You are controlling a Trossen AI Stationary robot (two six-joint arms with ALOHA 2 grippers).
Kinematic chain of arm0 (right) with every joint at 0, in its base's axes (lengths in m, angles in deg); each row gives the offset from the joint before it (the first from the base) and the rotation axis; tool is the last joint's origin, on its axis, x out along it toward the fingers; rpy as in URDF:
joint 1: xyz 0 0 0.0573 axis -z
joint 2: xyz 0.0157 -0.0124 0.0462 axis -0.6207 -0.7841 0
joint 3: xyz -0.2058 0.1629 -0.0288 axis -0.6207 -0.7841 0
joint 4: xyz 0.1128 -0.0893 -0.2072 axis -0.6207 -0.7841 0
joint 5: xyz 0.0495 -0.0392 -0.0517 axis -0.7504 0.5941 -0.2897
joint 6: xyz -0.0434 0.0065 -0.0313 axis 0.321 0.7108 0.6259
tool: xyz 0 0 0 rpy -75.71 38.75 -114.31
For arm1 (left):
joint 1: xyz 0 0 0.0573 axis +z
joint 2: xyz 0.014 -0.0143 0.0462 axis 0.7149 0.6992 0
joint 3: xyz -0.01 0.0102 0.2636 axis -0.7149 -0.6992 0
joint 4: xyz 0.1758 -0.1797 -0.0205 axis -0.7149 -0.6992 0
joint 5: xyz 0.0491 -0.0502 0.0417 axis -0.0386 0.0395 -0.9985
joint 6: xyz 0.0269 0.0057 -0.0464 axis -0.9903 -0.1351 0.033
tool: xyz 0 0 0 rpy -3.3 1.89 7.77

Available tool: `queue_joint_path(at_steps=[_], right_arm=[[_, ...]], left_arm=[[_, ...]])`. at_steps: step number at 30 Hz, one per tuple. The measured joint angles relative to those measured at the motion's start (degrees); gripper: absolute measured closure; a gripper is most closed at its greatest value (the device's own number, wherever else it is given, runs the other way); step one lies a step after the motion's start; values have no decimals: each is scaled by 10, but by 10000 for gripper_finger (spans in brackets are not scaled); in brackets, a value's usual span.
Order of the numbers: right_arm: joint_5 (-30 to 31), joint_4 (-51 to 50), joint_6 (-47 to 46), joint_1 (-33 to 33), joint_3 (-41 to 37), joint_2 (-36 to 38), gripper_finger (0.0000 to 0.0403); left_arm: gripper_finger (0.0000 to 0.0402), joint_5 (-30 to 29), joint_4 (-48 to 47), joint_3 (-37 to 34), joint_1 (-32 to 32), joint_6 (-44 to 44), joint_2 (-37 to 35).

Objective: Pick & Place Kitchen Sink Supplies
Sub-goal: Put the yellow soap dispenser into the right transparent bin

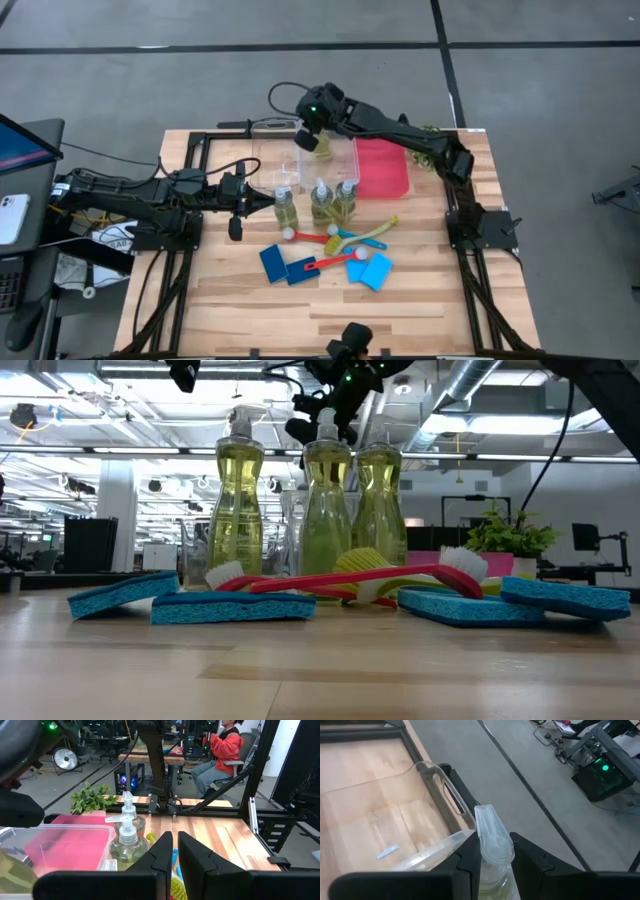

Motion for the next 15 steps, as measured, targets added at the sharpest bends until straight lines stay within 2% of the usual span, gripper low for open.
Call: queue_joint_path(at_steps=[15], right_arm=[[0,-16,-7,0,0,-3,321]], left_arm=[[372,0,0,0,0,0,0]])
